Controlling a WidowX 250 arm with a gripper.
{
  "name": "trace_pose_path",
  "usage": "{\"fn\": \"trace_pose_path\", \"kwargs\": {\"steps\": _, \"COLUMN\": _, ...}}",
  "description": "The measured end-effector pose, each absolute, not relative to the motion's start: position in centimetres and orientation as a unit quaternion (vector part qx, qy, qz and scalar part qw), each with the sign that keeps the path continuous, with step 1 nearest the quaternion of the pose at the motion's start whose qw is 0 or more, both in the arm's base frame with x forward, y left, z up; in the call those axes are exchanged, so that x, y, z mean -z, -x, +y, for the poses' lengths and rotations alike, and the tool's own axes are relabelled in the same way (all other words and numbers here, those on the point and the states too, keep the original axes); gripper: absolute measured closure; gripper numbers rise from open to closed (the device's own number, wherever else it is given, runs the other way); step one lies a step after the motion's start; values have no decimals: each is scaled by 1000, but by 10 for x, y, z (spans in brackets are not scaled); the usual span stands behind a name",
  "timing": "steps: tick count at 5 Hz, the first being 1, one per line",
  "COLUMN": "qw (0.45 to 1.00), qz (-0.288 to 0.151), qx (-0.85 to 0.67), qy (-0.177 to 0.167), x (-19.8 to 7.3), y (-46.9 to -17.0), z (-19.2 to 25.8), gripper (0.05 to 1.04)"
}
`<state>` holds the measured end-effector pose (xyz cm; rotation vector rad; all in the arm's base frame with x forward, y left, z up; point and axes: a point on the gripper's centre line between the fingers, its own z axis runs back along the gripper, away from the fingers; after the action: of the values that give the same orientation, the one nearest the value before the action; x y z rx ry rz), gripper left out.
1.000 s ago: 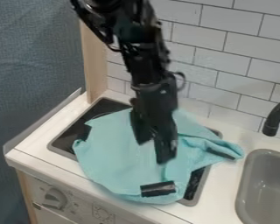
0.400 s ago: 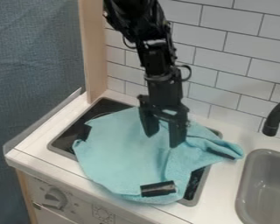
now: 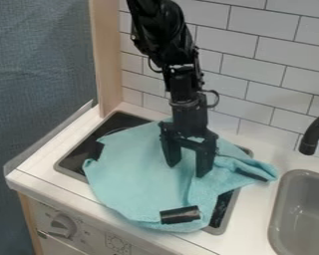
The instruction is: Unfold the cloth from left to right
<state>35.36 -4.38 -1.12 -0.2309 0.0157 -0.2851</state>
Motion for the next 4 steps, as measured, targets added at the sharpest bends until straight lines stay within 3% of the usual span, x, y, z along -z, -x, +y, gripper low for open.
{"fn": "trace_pose_path", "kwargs": {"steps": 1, "qw": 978, "qz": 5, "qx": 155, "qy": 136, "x": 16, "y": -356, "z": -51, "gripper": 148}}
{"fn": "trace_pose_path", "kwargs": {"steps": 3, "qw": 971, "qz": -8, "qx": 191, "qy": 144, "x": 15, "y": -358, "z": -63, "gripper": 763}}
{"fn": "trace_pose_path", "kwargs": {"steps": 4, "qw": 970, "qz": -8, "qx": 194, "qy": 144, "x": 15, "y": -357, "z": -64, "gripper": 961}}
